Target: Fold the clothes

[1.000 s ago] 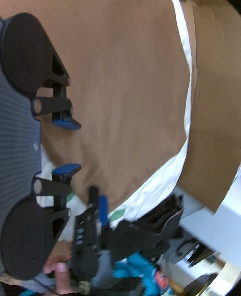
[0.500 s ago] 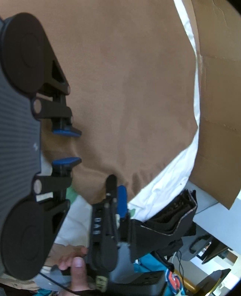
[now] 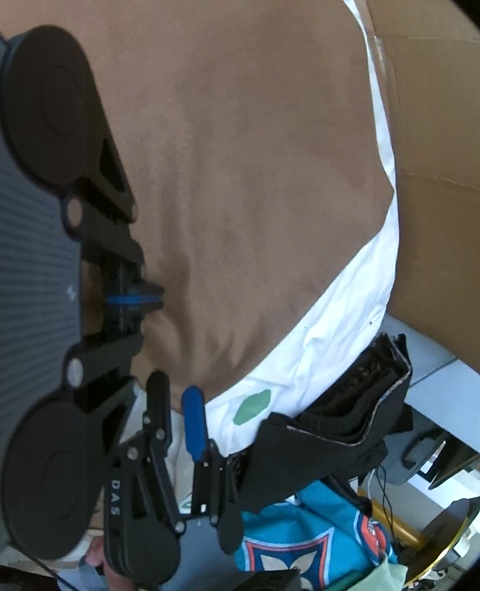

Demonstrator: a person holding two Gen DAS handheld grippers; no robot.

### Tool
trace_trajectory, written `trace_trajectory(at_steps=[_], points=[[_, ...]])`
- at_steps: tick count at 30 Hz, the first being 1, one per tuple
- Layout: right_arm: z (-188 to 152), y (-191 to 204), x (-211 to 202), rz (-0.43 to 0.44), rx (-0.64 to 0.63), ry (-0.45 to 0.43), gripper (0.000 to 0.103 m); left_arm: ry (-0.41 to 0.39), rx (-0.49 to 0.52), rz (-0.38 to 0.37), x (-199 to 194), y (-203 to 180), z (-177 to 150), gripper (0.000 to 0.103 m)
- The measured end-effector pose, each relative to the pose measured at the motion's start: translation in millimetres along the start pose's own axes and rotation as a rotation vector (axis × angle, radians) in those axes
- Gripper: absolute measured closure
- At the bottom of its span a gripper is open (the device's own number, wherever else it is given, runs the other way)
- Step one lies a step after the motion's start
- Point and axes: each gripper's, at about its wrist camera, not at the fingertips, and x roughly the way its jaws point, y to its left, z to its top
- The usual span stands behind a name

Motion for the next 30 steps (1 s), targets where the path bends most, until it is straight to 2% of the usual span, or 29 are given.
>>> trace_trajectory(at_steps=[8, 14, 19, 22, 24, 26, 30], points=[[-4, 5, -10, -0.034, 0.02, 0.017, 0.065, 0.004, -0.024, 0.015, -21, -7, -11, 0.097], [-1, 11, -18, -0.002, 0.045, -0.007, 0.065, 0.017, -0.057, 0.049, -26, -3, -28, 0.096], [5, 27, -14, 0.062, 0.06, 0.002, 0.064, 0.008, -0.036, 0.063, -29, -5, -36, 0.093], [7, 40, -11, 0.098, 0.05, 0.006, 0.064, -0.002, -0.06, 0.062, -38, 0, -39, 0.085], [6, 47, -9, 0.109, 0.047, 0.009, 0.064, -0.005, -0.063, 0.08, -46, 4, -43, 0.073], [7, 52, -7, 0.12, 0.057, 0.009, 0.064, -0.002, -0.055, 0.106, -54, 7, -47, 0.066], [10, 62, -4, 0.148, 0.039, 0.012, 0.064, 0.005, -0.083, 0.151, -69, 17, -56, 0.066]])
